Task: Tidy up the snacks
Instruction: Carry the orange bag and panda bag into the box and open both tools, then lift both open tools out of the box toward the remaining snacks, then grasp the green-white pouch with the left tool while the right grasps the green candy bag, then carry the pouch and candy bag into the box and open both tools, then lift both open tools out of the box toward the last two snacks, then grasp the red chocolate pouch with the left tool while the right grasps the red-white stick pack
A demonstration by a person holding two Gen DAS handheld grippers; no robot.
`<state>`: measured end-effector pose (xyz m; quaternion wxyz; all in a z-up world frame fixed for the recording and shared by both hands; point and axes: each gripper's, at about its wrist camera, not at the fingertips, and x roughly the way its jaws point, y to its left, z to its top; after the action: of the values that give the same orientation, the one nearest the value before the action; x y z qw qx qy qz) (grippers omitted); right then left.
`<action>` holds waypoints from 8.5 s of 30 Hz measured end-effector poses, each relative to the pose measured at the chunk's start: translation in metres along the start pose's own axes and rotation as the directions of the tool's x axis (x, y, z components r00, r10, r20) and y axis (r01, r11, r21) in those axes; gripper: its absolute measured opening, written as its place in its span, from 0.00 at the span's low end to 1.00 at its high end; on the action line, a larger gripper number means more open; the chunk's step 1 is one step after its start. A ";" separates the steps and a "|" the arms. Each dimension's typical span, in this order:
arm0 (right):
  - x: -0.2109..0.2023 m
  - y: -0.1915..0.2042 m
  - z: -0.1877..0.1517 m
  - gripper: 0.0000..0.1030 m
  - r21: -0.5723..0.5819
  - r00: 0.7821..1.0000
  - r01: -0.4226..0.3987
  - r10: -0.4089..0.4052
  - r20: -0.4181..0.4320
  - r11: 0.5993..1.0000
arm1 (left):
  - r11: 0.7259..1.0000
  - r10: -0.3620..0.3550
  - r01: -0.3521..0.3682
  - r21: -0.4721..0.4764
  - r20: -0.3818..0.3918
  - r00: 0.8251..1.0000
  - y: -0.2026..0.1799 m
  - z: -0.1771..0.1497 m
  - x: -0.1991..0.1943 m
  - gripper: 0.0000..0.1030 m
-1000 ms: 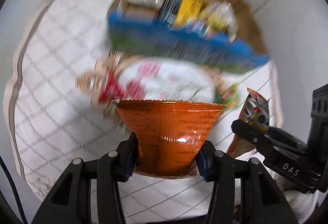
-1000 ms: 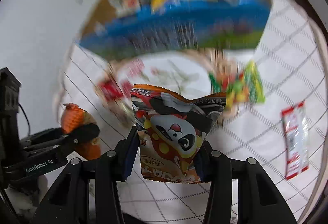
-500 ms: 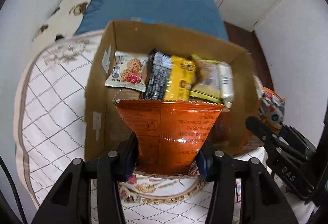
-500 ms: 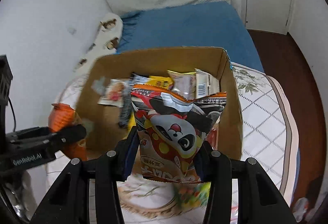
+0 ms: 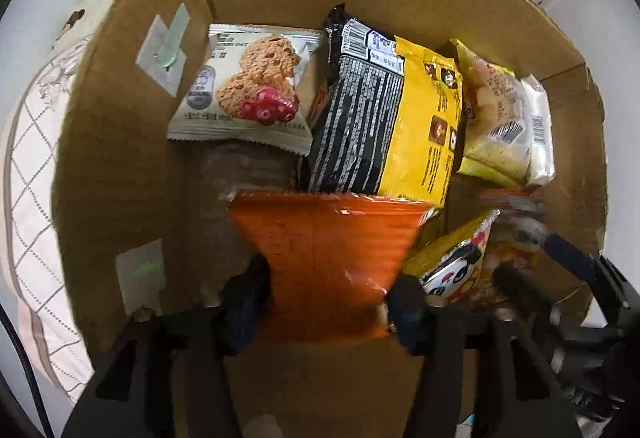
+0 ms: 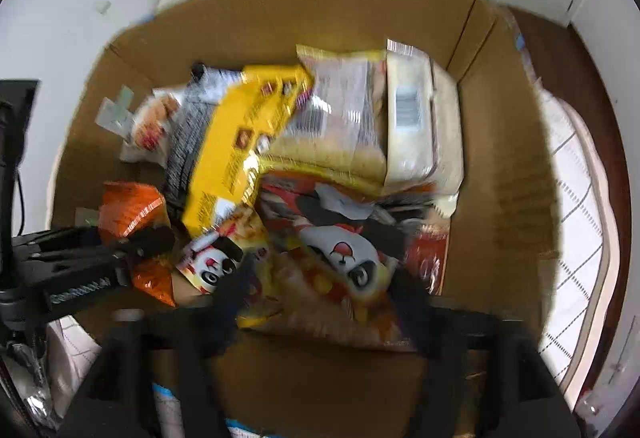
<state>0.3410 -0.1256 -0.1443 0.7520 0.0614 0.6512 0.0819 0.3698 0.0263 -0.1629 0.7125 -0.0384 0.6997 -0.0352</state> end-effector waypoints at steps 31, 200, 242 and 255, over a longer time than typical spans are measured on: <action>-0.116 -0.004 -0.062 0.92 0.006 0.961 0.102 -0.100 0.258 0.995 | 0.996 0.075 -0.090 0.023 0.375 0.924 -0.020 -0.087 -0.117 0.83; -0.161 -0.005 -0.070 0.91 0.000 0.923 0.136 -0.127 0.364 0.991 | 0.990 0.117 -0.139 0.010 0.487 0.866 -0.027 -0.109 -0.158 0.92; 0.017 -0.163 -0.242 0.95 0.079 0.931 0.338 -0.321 -0.174 0.938 | 0.981 0.158 -0.171 0.095 0.130 0.979 -0.075 -0.223 0.026 0.99; 0.045 -0.038 -0.226 0.62 0.005 0.983 0.119 -0.117 -0.141 0.993 | 0.952 0.271 -0.239 -0.192 0.162 0.949 0.056 -0.206 -0.002 0.98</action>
<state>0.1255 -0.1572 -0.2280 0.7074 0.0219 0.7055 0.0369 0.1634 0.0809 -0.1706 0.7676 -0.0114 0.6293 0.1209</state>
